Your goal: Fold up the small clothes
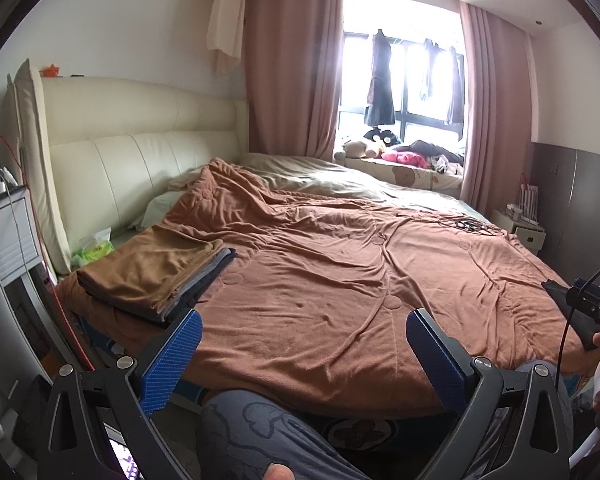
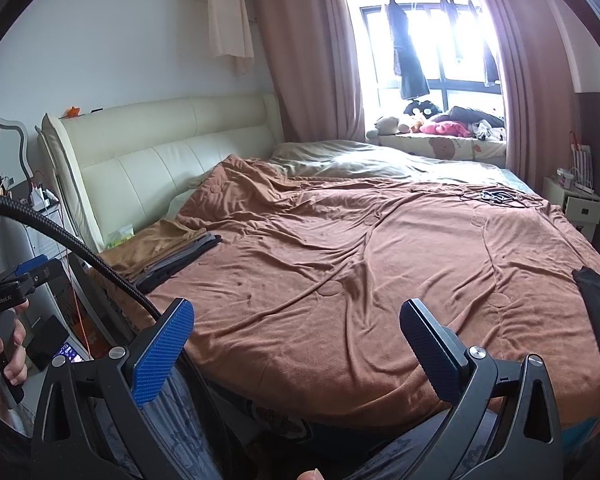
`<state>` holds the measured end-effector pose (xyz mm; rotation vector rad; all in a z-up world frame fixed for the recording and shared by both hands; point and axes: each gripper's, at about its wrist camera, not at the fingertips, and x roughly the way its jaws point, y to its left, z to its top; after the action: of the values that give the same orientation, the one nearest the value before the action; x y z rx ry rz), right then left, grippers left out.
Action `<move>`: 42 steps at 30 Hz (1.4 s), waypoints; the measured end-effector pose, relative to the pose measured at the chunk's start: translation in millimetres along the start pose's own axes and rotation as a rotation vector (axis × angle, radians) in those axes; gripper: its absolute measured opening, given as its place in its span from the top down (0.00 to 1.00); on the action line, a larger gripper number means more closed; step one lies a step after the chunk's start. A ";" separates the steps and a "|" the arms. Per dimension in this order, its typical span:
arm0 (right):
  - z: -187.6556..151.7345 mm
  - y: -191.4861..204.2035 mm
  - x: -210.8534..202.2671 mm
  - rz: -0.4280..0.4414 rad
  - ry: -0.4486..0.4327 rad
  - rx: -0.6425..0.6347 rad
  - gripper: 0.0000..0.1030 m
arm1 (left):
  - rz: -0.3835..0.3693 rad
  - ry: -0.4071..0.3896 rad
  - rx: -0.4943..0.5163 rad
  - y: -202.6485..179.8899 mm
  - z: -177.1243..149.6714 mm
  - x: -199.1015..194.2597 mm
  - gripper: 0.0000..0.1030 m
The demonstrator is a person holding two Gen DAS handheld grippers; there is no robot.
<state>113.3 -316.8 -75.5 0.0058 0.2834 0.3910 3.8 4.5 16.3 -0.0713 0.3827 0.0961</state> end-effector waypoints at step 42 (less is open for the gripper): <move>-1.8 -5.8 -2.8 -0.040 0.006 0.000 0.00 | 0.018 -0.038 0.010 -2.9 0.4 -18.9 0.00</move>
<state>112.5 -323.3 -76.8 -0.0013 0.2888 0.3513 -13.2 0.1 24.0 -0.0563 0.3457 0.1131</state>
